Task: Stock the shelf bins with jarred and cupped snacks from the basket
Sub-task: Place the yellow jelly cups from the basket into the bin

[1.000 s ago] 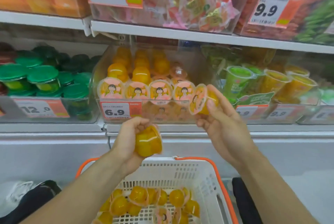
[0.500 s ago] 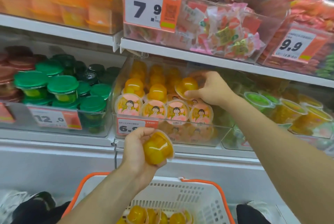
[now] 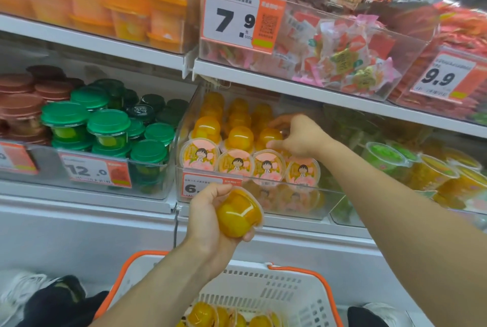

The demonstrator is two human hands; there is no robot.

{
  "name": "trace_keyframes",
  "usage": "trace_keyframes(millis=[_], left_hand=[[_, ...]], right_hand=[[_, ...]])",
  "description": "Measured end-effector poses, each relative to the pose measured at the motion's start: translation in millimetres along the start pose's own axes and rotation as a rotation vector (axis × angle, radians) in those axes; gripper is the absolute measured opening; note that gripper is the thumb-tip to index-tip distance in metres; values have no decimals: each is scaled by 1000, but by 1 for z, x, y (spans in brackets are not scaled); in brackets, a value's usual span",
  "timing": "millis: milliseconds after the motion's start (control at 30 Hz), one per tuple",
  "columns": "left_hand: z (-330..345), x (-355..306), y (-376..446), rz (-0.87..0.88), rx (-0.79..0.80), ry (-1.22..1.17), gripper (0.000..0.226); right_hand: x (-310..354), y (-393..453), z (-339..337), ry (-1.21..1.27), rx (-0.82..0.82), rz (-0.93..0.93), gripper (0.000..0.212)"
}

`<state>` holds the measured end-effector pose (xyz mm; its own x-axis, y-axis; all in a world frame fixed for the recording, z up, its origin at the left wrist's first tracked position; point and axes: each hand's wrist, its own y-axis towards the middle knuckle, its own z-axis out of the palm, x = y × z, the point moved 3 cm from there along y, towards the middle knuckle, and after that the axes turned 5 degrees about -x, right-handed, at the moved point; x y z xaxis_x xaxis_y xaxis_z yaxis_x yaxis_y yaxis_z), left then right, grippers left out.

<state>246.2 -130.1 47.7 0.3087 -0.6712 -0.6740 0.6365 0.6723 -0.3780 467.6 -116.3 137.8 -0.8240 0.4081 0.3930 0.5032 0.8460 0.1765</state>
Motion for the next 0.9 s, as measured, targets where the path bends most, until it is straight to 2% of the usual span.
trace_keyframes(millis=[300,467,533,567,633,667,733,800,867,900], left_hand=[[-3,-1,-4,11,8,5,30],[-2,-5,-7,51,36,0,25],[-1,-7,-6,100,53,12,20],[-1,-7,-3,133,63,20,18],[-3,-6,0,248,38,86,21],[-4,-7,0,354,16,166,25],[-5,-10,-5,660,16,379,32],[-2,-11,-14,957,65,565,32],[1,-10,-23,1132,113,701,34],[3,-8,-25,1167,150,752,37]], right_hand=[[4,-3,-1,-38,-36,0,44],[5,-7,-4,-95,-4,6,53],[12,-20,-12,-123,-107,-40,53],[18,-32,-17,-105,-204,-79,44],[32,-66,-22,42,-377,-174,16],[37,-85,-21,145,-405,-202,10],[38,-122,-5,407,-363,-154,13],[28,-152,21,819,-246,54,18],[22,-174,50,1237,5,343,32],[22,-183,60,1395,156,431,36]])
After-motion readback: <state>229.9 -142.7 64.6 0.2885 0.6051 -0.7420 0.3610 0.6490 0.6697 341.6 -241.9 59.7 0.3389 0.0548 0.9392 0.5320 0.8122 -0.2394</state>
